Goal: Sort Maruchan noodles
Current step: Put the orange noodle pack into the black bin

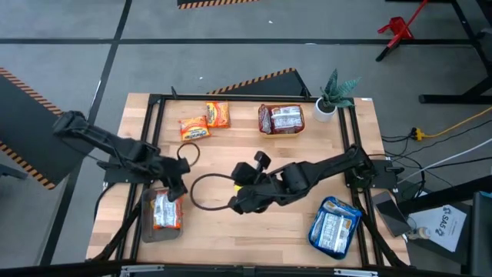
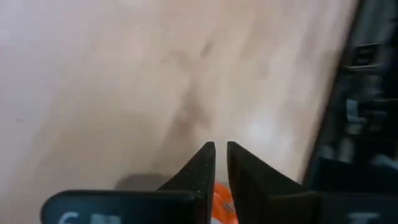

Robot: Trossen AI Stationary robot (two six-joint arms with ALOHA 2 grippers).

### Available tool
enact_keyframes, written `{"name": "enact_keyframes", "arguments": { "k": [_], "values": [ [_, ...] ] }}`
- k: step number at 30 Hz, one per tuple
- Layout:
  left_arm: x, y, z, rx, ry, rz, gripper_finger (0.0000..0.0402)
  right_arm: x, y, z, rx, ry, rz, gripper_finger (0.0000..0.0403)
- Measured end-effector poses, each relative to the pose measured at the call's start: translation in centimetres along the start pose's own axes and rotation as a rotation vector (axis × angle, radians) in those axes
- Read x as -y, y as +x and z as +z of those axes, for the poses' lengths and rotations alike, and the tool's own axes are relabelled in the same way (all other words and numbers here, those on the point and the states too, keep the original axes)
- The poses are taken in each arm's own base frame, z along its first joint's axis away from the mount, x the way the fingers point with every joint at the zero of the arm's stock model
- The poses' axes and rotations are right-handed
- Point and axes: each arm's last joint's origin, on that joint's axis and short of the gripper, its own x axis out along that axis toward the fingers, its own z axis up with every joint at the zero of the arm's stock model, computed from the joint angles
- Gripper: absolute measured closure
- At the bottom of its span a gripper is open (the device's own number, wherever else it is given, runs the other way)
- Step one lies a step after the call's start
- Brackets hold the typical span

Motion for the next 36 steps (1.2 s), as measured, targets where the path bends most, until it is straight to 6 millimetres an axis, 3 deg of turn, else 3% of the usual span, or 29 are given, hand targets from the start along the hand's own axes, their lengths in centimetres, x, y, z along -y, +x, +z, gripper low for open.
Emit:
{"name": "enact_keyframes", "arguments": {
  "k": [7,14,22,30,36],
  "values": [
    [0.1,2.3,-1.4,-0.145,0.054,0.138,0.0384,-0.1,0.1,-0.1,-0.007,0.002,0.005,0.0403],
    [-0.1,1.7,-3.4,-0.278,0.039,0.196,0.0400,-0.2,0.2,-0.1,-0.014,0.029,0.019,0.0403],
    [2.4,0.1,-3.1,-0.098,0.092,0.100,0.0401,-0.4,0.3,-0.2,-0.016,0.036,0.026,0.0403],
    [2.6,2.2,-3.5,-0.151,0.214,0.201,0.0401,-0.4,0.3,-0.1,-0.013,0.050,0.028,0.0403],
    [3.7,4.0,-4.3,-0.296,0.294,0.103,0.0401,-0.4,0.3,-0.1,-0.013,0.056,0.027,0.0403]
  ]
}}
